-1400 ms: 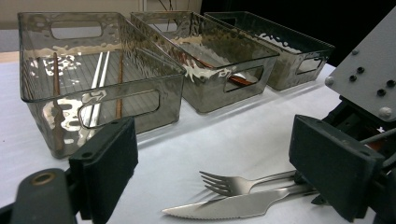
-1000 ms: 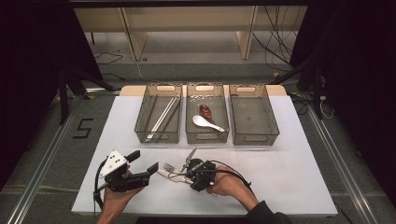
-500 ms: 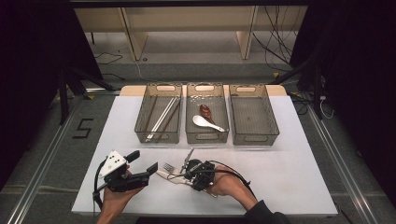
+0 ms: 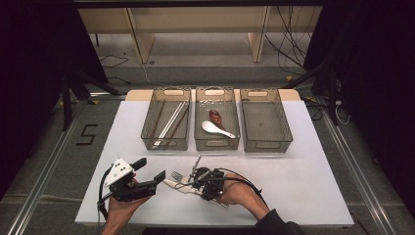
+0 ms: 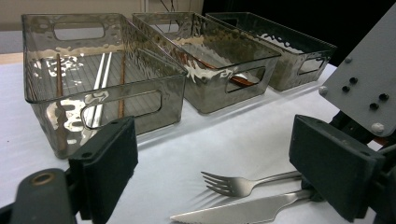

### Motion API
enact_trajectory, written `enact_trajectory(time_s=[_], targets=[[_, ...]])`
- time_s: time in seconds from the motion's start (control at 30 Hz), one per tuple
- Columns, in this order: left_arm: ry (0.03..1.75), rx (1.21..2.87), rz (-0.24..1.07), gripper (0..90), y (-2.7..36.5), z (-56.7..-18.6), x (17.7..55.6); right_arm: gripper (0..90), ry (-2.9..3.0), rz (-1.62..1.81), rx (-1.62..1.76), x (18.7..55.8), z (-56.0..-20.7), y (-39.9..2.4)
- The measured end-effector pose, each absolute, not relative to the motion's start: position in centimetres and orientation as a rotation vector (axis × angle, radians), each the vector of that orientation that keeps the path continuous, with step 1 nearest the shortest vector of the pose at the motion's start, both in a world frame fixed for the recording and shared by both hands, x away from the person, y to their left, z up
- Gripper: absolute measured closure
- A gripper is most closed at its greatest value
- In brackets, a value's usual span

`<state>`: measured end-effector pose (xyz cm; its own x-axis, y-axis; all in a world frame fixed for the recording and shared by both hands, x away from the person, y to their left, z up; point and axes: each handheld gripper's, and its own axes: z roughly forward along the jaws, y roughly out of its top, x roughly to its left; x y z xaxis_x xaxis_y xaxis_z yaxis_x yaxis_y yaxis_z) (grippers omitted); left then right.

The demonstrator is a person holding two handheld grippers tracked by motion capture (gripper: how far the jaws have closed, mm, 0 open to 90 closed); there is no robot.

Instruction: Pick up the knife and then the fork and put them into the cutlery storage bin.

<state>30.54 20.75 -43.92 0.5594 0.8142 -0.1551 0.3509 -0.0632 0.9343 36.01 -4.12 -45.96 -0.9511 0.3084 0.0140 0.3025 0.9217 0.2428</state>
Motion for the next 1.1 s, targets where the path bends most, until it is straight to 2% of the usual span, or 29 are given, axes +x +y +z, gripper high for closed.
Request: enact_trajectory(time_s=[1.1], targets=[[0.999,1.651,0.513,14.9,20.87,-43.93,30.55,80.4,3.081,0.32,0.418,36.31,-45.78,-3.46]])
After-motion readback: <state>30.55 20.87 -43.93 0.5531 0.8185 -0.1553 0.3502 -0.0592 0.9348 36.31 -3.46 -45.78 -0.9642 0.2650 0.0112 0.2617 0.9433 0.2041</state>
